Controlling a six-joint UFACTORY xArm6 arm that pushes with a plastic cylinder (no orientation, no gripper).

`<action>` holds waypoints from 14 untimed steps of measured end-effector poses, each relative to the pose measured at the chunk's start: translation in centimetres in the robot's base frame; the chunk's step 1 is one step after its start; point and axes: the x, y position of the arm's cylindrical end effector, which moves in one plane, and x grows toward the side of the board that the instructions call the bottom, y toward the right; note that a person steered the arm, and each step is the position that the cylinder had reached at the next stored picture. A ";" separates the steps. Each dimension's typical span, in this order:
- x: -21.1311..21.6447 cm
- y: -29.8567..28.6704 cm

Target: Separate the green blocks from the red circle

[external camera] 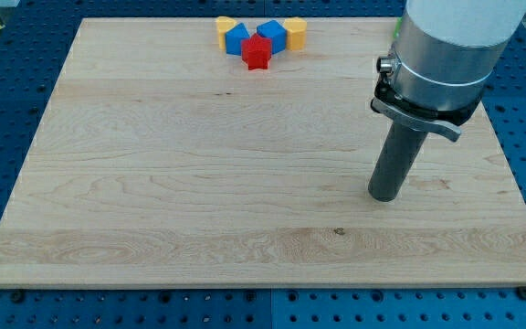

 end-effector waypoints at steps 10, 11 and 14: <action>-19.5 17.8; -18.7 8.4; -27.2 -1.9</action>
